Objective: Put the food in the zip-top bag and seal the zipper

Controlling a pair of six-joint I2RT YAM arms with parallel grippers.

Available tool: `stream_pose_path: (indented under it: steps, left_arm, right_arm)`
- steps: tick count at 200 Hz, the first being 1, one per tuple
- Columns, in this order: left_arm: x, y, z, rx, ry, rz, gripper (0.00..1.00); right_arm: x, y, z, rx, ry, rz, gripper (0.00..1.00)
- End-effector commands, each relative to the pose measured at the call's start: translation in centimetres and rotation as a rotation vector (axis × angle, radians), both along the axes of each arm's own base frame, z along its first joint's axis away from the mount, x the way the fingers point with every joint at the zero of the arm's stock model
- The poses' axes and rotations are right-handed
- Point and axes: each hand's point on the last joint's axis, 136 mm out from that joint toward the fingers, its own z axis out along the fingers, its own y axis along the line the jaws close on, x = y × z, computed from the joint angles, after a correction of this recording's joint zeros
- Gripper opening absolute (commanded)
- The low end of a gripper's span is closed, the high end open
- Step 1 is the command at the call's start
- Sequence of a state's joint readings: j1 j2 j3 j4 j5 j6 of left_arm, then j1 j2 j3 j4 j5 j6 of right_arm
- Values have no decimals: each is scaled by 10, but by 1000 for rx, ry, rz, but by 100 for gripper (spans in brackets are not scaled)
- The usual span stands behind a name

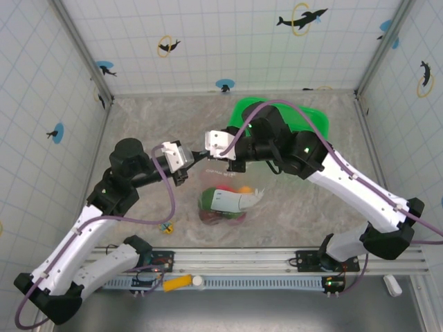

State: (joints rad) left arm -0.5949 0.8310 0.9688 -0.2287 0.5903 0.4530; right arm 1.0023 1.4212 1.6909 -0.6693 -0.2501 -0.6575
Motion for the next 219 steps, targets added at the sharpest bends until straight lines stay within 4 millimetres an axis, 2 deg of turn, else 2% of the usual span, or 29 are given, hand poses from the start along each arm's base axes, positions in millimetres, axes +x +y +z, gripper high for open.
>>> stream_pose_path:
  steps: [1,40,42,46,98,130,164,192,219]
  left_arm:
    - [-12,0,24,-29,-86,-43,0]
    - [-13,6,25,-35,-113,-12,0]
    - [-12,6,17,-25,-99,-11,0]
    - [-11,6,13,-21,-94,-9,0]
    - [-16,11,-6,-3,-85,3,0]
    - [-21,12,-17,34,-67,-16,0]
    - [-24,14,-23,70,-42,-23,0]
    - [-26,16,-16,56,-63,-20,0]
    - [-27,16,-8,48,-80,-25,0]
  right_arm:
    - [16,-3,29,77,-46,-80,0]
    - [23,-11,14,66,19,-123,0]
    - [23,-11,13,64,23,-126,0]
    - [24,-12,10,61,31,-131,0]
    - [24,-19,-27,41,169,-141,0]
    - [26,-28,-51,-11,193,-171,0]
    - [27,-35,-54,-31,193,-183,0]
    - [25,-37,-57,-54,189,-169,0]
    - [32,-41,-56,-78,151,-201,0]
